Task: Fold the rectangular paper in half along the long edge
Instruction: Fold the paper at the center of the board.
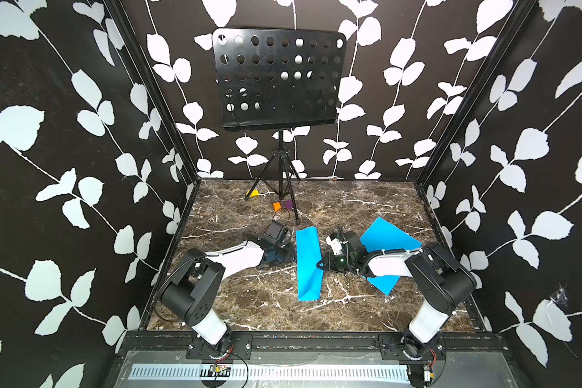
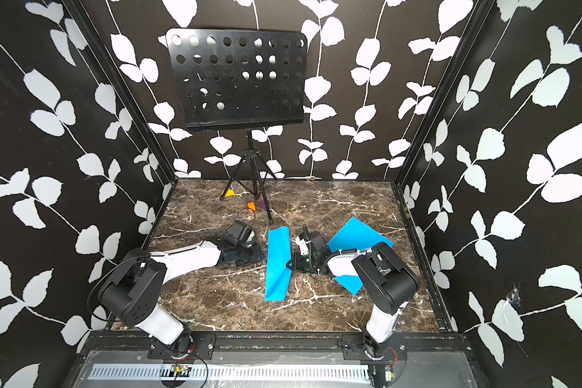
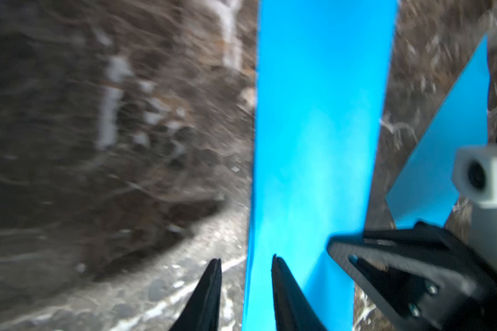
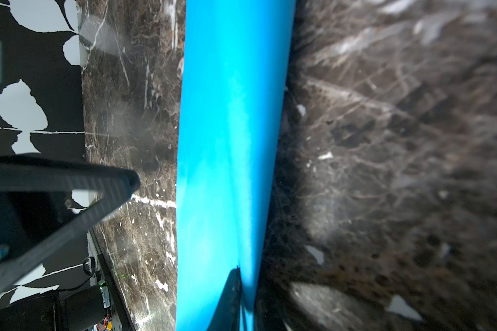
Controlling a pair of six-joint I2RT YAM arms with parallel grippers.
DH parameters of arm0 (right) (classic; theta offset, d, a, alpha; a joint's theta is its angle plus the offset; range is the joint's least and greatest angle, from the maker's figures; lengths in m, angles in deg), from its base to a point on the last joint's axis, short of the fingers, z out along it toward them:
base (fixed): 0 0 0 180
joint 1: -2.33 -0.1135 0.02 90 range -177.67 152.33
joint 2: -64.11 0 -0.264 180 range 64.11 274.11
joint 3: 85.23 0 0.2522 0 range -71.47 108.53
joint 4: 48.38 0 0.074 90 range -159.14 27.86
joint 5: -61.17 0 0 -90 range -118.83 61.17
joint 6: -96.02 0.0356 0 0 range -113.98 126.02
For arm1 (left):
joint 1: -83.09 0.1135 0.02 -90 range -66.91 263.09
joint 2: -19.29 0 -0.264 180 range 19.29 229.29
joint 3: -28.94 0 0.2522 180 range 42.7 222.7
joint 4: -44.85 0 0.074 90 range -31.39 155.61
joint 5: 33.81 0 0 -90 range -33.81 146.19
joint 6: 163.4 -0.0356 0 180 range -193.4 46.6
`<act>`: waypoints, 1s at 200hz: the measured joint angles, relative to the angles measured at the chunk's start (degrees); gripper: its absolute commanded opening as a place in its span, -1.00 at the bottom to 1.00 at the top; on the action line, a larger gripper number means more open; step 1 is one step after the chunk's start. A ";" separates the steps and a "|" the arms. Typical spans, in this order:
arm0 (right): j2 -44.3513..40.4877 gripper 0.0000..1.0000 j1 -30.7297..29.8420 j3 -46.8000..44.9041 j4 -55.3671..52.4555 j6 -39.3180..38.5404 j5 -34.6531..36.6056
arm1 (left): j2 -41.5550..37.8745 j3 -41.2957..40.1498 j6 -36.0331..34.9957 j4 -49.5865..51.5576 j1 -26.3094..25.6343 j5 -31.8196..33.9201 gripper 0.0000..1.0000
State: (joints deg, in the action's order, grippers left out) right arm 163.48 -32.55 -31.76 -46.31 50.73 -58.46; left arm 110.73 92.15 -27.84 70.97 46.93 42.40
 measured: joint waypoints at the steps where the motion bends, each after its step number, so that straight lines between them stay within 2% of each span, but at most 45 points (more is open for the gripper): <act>1: 0.00 -0.77 0.00 0.00 0.00 0.00 0.00 | -0.02 0.04 -0.11 0.02 -0.07 -0.11 -0.53; 51: 0.13 -0.76 -0.11 0.00 0.31 0.00 0.02 | 0.52 1.66 -0.07 -2.93 -2.62 -5.44 -0.55; 103: 0.13 -0.76 -0.24 0.00 0.39 0.02 0.15 | 7.08 2.03 1.18 -6.95 -2.62 -8.83 -0.67; 200: 0.13 -0.75 -0.26 0.02 0.39 0.00 0.24 | 7.93 1.57 -0.35 -3.45 -2.29 -5.11 -0.79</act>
State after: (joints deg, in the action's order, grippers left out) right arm 163.61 -32.81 -31.74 -45.91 50.73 -58.22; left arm 118.66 93.73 -28.19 67.52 44.64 37.29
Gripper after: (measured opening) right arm 0.122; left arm 0.108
